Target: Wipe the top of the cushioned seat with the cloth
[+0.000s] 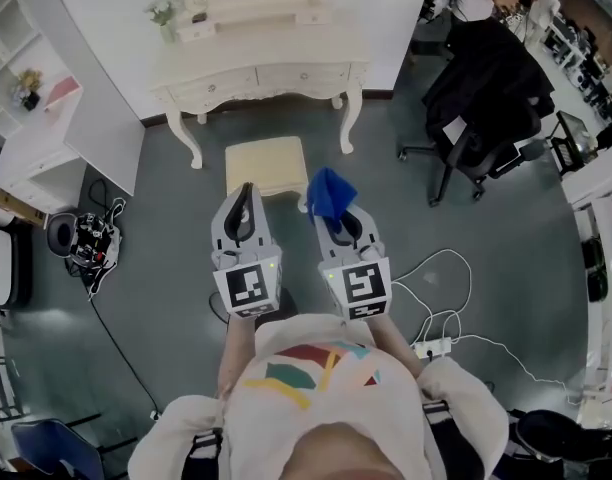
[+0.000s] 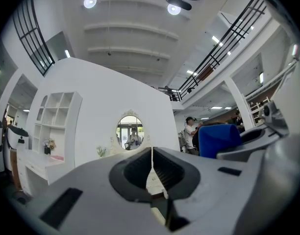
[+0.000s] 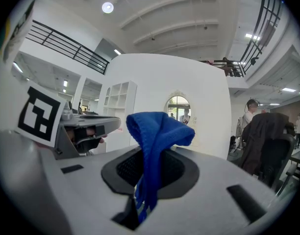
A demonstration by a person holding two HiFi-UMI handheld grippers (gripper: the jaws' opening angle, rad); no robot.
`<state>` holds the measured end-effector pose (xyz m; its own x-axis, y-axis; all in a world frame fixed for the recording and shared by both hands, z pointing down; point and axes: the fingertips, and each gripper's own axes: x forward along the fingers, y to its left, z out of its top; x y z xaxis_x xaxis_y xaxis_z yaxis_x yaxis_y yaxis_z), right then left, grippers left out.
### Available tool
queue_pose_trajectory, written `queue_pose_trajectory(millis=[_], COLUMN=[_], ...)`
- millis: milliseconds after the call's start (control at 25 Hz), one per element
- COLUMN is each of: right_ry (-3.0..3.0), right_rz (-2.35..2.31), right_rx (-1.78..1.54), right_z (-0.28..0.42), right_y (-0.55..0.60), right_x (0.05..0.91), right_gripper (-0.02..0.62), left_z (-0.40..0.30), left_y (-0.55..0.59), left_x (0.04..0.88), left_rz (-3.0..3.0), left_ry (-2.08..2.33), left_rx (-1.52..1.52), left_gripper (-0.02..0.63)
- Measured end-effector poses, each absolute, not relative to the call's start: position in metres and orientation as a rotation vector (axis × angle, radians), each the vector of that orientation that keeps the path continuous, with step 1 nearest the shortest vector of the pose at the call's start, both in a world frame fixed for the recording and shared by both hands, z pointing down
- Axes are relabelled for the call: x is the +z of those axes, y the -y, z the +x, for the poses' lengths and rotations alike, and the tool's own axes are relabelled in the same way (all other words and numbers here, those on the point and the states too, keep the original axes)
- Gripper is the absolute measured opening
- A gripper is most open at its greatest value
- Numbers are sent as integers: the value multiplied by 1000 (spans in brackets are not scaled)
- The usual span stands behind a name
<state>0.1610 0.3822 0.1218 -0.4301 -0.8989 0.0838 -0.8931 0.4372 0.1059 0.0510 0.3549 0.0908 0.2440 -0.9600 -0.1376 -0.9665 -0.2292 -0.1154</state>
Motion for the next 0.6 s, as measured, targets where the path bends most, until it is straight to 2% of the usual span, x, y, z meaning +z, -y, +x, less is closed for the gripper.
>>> queue_pose_trajectory(millis=[320,600], right_ry=[2519,2499], right_rz=[1632,1557], right_rx=[-40,41], right_z=[156,133], right_y=[-326,-271], right_x=[133,157], right_gripper=[38,38], left_z=[45,28], left_y=[-293,-229], left_x=[100,125], left_rz=[-2355,-2398], left_ry=[-1795,-1817], left_rx=[120,40], left_gripper=[9,9])
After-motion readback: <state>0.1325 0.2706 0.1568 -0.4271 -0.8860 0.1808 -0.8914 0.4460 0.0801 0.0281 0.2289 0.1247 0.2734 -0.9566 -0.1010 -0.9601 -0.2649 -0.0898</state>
